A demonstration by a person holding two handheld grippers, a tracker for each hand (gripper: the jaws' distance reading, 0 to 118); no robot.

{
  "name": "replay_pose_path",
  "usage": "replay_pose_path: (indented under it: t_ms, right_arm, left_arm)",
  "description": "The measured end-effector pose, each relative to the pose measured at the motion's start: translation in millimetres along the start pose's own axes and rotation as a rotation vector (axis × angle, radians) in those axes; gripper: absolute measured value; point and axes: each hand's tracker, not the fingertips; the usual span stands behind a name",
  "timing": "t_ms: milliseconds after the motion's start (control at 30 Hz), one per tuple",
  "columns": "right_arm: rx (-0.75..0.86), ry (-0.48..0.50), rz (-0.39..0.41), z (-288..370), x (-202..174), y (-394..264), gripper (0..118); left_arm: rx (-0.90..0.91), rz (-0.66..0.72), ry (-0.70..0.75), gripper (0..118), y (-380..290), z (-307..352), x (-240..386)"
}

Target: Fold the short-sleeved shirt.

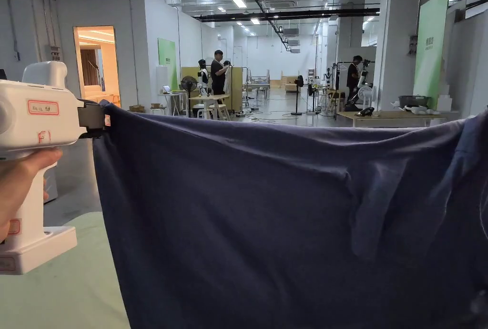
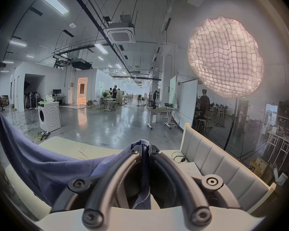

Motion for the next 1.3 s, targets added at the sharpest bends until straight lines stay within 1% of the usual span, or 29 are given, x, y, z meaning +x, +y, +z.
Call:
replay_pose_path:
  t_ms: [267,300,367,467,533,600,733,867,933,1033,1067,1133,1233,1300]
  right_arm:
    - [-0.003,-0.01,0.024,-28.5,-14.5,-7.1,6]
    - [-0.004,-0.012,0.029,-45.3,-7.9,-8.6,6]
    - [-0.006,-0.014,0.032,-59.4,-9.6,-10.8,6]
    - [-0.02,-0.011,0.041,-87.5,-11.5,-14.7,6]
    - [-0.026,-0.011,0.051,-103.5,-15.1,-17.9,6]
    - [-0.022,-0.018,0.076,-108.4,-32.6,-22.2,6]
    - [-0.008,-0.034,0.111,-135.7,-47.7,-29.8,6]
    - [-0.011,-0.011,0.094,-162.0,-56.7,-33.0,6]
    - [-0.013,-0.018,0.099,-174.0,-63.6,-34.5,6]
    - [-0.018,-0.035,0.101,-197.0,-69.1,-36.6,6]
    - [-0.025,-0.045,0.101,-194.8,-67.6,-36.3,6]
    - [-0.041,-0.093,0.113,-212.8,-74.5,-37.7,6]
    - [-0.035,-0.097,0.066,-226.5,-75.3,-34.4,6]
    - [-0.045,-0.099,0.069,-232.3,-76.1,-37.5,6]
  left_arm:
    - [0.008,-0.008,-0.001,5,-3.3,-42.5,-6.1]
    - [0.011,-0.001,-0.016,5,-5.2,-50.8,-8.3]
    - [0.024,0.01,-0.039,5,-7.7,-65.4,-11.8]
    - [-0.009,0.034,-0.03,5,-16.1,-94.1,-18.9]
    - [-0.02,0.024,-0.016,5,-18.8,-112.5,-21.1]
    - [-0.013,0.021,-0.015,5,-24.9,-128.5,-24.1]
    - [0.01,0.051,0.002,5,-43.7,-159.3,-29.9]
    - [-0.026,0.084,0.04,5,-55.9,-191.5,-35.9]
    - [-0.026,0.091,0.044,5,-58.5,-203.8,-39.3]
    - [0.025,0.063,0.054,5,-56.8,-219.9,-35.9]
    - [0.006,0.069,0.062,5,-56.8,-224.1,-35.7]
    - [-0.001,0.078,0.079,5,-56.0,-231.9,-35.3]
    - [0.011,0.074,0.093,5,-55.5,-241.2,-31.5]
    - [-0.011,0.071,0.092,5,-59.5,-245.9,-31.1]
